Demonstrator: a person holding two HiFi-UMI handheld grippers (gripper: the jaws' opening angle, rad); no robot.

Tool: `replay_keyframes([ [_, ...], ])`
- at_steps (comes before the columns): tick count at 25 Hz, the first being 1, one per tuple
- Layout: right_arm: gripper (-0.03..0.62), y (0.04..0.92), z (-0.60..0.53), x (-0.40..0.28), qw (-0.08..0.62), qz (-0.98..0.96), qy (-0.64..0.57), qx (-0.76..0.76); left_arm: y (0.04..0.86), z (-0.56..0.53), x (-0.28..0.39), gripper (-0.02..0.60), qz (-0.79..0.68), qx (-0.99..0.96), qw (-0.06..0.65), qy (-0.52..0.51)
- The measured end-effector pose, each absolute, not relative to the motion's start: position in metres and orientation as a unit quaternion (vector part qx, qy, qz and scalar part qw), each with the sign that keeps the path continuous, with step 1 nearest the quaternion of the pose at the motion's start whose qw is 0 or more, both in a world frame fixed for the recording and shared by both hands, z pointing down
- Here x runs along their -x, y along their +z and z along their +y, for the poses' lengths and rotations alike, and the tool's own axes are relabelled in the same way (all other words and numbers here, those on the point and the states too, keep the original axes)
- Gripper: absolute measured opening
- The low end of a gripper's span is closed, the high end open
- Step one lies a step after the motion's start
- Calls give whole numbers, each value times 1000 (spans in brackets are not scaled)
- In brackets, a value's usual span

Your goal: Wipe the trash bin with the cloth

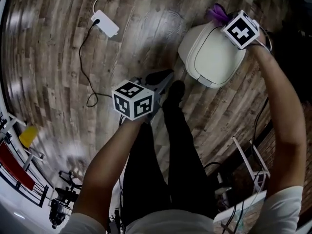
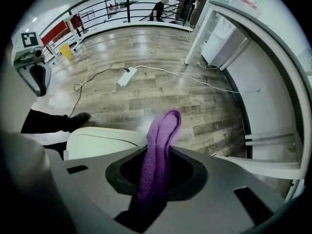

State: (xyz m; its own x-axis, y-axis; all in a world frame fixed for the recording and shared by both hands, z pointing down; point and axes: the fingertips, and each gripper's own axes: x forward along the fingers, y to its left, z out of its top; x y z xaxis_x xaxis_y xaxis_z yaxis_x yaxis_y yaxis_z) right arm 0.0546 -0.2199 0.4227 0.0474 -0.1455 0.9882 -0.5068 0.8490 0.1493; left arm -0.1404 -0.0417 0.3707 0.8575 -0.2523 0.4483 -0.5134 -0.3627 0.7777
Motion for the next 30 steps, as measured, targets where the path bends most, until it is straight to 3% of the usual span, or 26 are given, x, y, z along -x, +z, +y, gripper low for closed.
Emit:
replay_keyframes([
  [11,94,454,-240,-67,709,-669,160,-156,384,-41,109,15,-234,-812,521,122],
  [30,95,464,-213,-29,735,-652,157,-98,385,-36,137,15,-232,-812,522,119],
])
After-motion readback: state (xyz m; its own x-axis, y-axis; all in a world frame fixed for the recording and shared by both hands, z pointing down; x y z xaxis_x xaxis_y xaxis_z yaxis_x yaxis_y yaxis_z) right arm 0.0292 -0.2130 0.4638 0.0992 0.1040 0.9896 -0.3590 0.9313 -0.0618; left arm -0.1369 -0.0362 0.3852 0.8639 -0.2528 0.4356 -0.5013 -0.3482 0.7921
